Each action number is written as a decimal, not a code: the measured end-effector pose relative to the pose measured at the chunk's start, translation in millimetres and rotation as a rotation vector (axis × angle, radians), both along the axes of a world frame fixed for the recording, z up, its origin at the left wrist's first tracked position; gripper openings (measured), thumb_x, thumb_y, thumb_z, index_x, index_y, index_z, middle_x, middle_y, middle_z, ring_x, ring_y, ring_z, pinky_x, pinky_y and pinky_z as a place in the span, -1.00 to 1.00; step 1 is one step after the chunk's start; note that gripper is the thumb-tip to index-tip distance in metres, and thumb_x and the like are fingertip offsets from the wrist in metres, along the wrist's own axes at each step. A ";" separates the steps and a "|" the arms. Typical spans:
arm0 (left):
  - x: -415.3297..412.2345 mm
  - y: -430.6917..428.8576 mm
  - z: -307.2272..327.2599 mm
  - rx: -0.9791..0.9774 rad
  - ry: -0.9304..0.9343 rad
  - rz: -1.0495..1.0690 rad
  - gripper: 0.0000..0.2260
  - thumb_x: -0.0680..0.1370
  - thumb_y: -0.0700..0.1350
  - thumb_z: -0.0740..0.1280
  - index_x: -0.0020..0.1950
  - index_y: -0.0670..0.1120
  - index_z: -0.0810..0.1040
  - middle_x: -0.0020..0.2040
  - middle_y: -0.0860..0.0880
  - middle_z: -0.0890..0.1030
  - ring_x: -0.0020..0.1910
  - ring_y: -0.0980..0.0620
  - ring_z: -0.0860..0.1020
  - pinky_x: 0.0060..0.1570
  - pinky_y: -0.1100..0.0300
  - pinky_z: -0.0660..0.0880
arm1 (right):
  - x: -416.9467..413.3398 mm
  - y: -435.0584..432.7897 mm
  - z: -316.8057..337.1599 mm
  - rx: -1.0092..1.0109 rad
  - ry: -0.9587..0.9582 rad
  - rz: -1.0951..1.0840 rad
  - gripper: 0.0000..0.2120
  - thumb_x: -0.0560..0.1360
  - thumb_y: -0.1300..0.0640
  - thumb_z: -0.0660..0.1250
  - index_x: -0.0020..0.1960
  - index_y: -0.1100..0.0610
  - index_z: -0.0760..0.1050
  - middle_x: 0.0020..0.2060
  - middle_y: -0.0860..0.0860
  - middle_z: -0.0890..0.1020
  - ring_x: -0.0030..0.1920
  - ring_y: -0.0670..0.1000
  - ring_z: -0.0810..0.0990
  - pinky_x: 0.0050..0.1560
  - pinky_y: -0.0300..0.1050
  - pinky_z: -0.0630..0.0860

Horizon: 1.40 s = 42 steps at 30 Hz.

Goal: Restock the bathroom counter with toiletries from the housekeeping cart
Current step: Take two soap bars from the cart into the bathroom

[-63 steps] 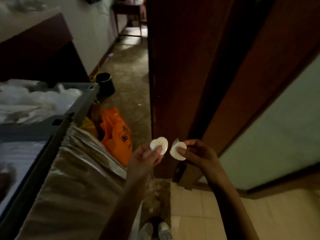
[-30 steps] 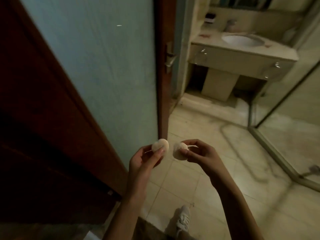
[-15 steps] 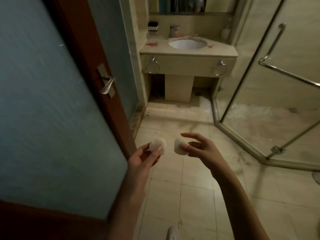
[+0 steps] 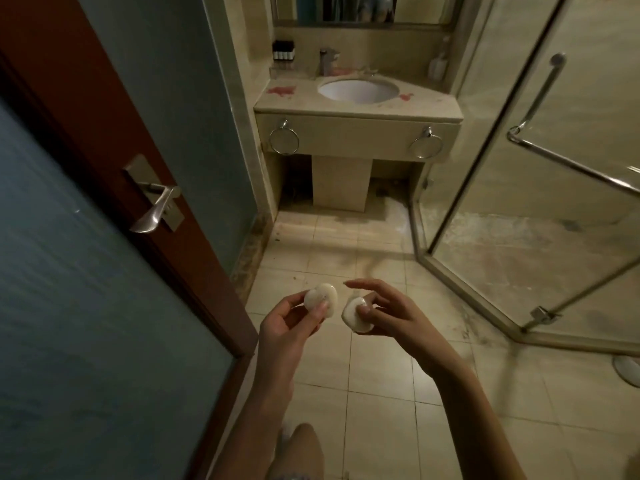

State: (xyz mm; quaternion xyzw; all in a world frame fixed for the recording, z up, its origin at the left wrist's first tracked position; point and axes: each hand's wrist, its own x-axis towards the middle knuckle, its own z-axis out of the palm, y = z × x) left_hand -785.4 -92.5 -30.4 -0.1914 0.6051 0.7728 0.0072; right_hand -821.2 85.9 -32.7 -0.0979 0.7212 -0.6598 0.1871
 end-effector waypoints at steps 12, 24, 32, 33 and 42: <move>-147.4 -8.1 -10.5 -0.037 0.010 -0.062 -0.76 0.43 -0.15 0.45 0.08 -0.03 0.58 -0.01 0.01 0.68 0.00 0.09 0.64 -0.12 0.31 0.56 | -144.6 -8.1 -9.9 0.048 -0.028 -0.126 -0.83 0.47 0.17 0.41 0.06 0.10 0.60 -0.01 -0.05 0.68 -0.07 -0.02 0.67 -0.12 -0.23 0.57; -353.8 -31.8 -4.5 -0.031 0.046 -0.091 -0.74 0.39 -0.08 0.47 0.06 0.03 0.58 -0.02 0.05 0.68 -0.01 0.13 0.65 -0.12 0.32 0.56 | -351.3 -35.9 -5.1 0.101 -0.001 -0.218 -0.83 0.38 0.15 0.47 -0.03 0.06 0.61 -0.16 -0.05 0.72 -0.11 -0.10 0.68 -0.14 -0.30 0.55; -448.8 -36.7 -21.4 -0.033 -0.020 -0.089 -0.76 0.41 -0.10 0.46 0.06 0.05 0.57 0.00 0.06 0.68 0.02 0.12 0.64 -0.09 0.29 0.58 | -450.0 -45.6 -24.5 0.035 -0.118 -0.309 -0.80 0.35 0.08 0.46 -0.04 0.06 0.61 -0.17 0.01 0.71 -0.13 -0.04 0.69 -0.18 -0.24 0.59; -464.4 -35.9 -23.6 -0.035 -0.021 -0.086 -0.76 0.42 -0.11 0.45 0.07 0.05 0.57 0.02 0.05 0.67 0.03 0.12 0.63 -0.11 0.30 0.57 | -465.8 -46.4 -26.0 0.016 -0.129 -0.320 -0.83 0.40 0.11 0.44 -0.02 0.07 0.60 -0.17 0.01 0.71 -0.15 -0.05 0.70 -0.22 -0.26 0.59; -651.1 -22.0 -23.3 -0.089 -0.024 -0.017 -0.75 0.41 -0.10 0.47 0.06 0.04 0.57 0.03 0.00 0.66 0.03 0.07 0.64 -0.07 0.26 0.57 | -657.7 -34.9 -17.3 -0.117 -0.183 -0.318 -0.85 0.52 0.18 0.36 0.09 0.13 0.54 -0.14 0.03 0.71 -0.20 -0.01 0.71 -0.24 -0.24 0.61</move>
